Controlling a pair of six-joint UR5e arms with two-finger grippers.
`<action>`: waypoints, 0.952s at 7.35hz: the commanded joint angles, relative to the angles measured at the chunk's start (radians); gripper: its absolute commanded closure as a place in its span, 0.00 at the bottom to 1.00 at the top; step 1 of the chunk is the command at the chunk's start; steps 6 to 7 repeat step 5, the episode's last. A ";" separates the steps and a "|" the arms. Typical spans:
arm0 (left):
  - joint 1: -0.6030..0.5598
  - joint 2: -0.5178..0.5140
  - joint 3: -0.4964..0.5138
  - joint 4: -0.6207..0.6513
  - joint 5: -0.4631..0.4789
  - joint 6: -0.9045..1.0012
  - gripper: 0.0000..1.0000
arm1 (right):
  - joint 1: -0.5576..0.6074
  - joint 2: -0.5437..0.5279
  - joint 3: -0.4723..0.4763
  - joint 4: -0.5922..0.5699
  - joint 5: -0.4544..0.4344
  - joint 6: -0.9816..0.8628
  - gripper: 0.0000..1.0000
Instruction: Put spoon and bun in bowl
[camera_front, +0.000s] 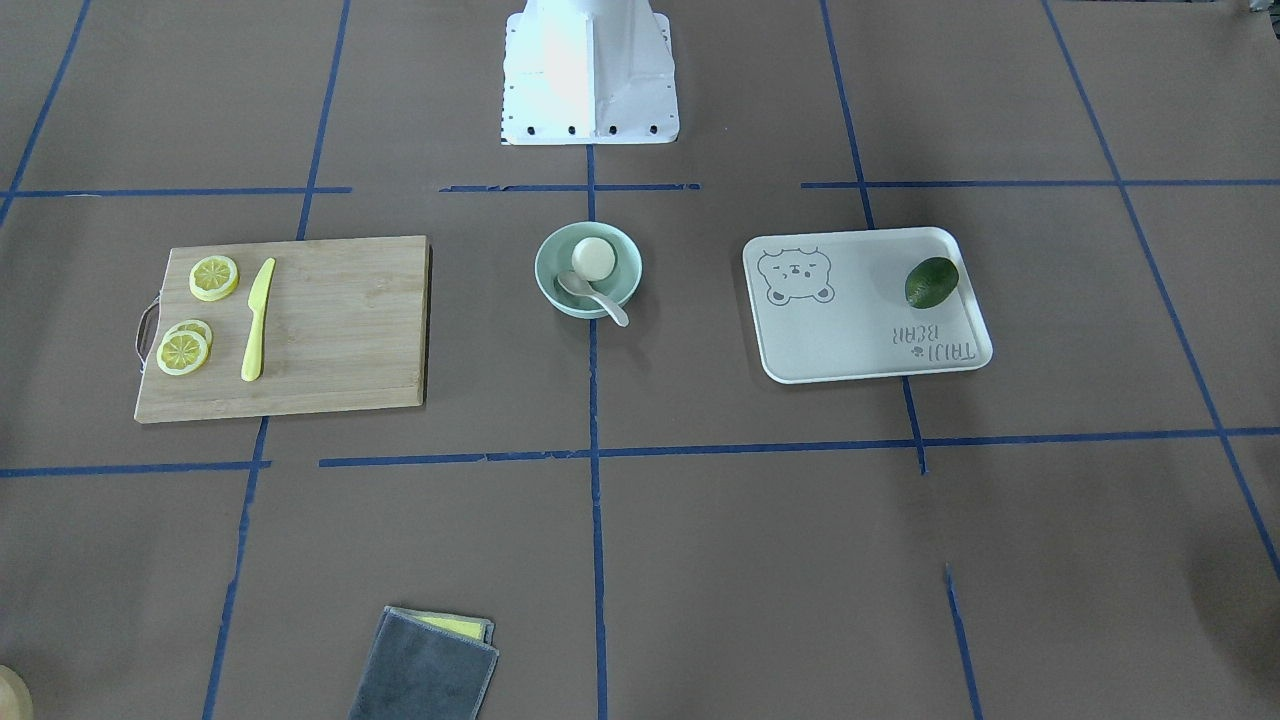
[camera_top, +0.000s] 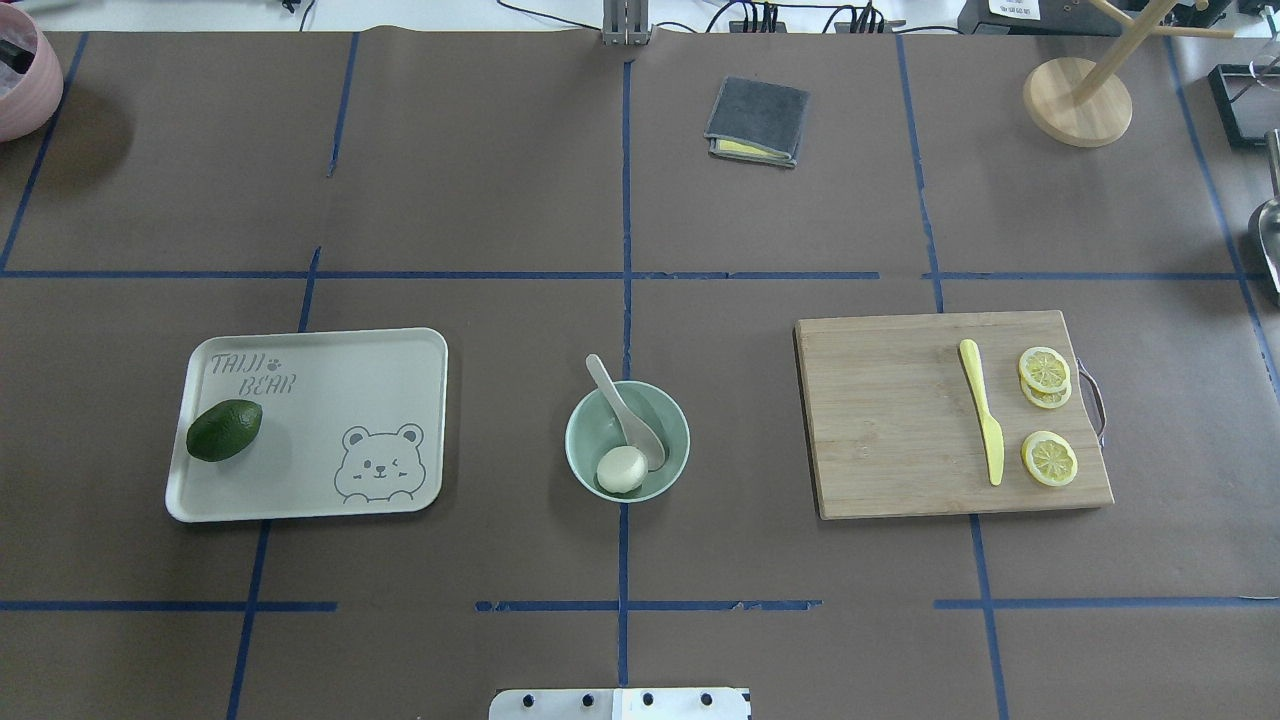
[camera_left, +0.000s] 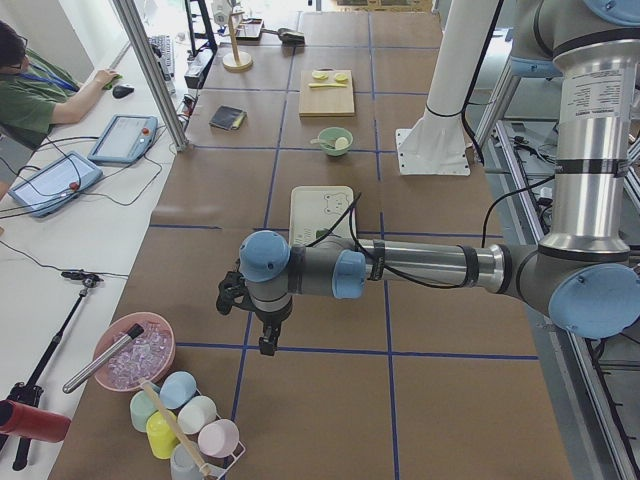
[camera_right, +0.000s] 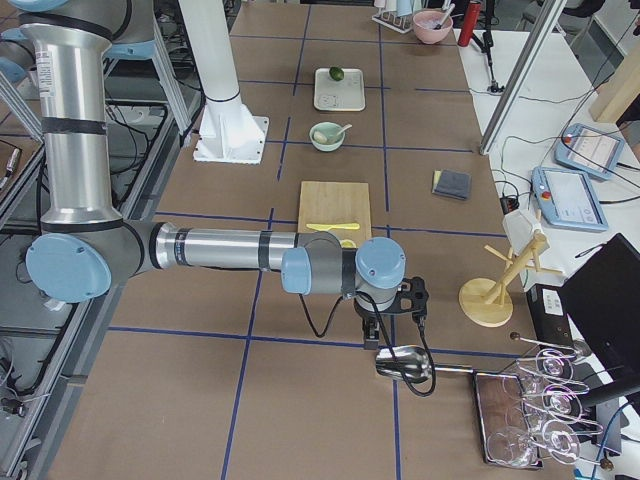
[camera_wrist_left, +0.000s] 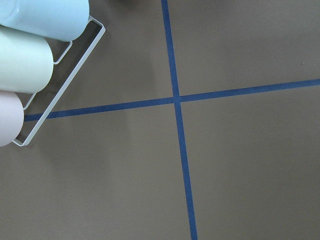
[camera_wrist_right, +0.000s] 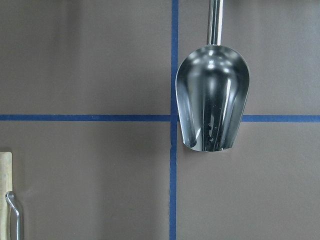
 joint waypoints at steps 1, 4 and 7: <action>0.000 0.002 -0.001 -0.014 0.002 -0.041 0.00 | 0.000 0.000 0.000 0.000 0.000 0.000 0.00; 0.000 0.006 -0.001 -0.016 0.001 -0.041 0.00 | 0.000 0.000 0.000 0.000 0.000 0.002 0.00; 0.000 0.008 -0.001 -0.016 0.001 -0.041 0.00 | 0.000 0.001 0.000 0.000 0.000 0.002 0.00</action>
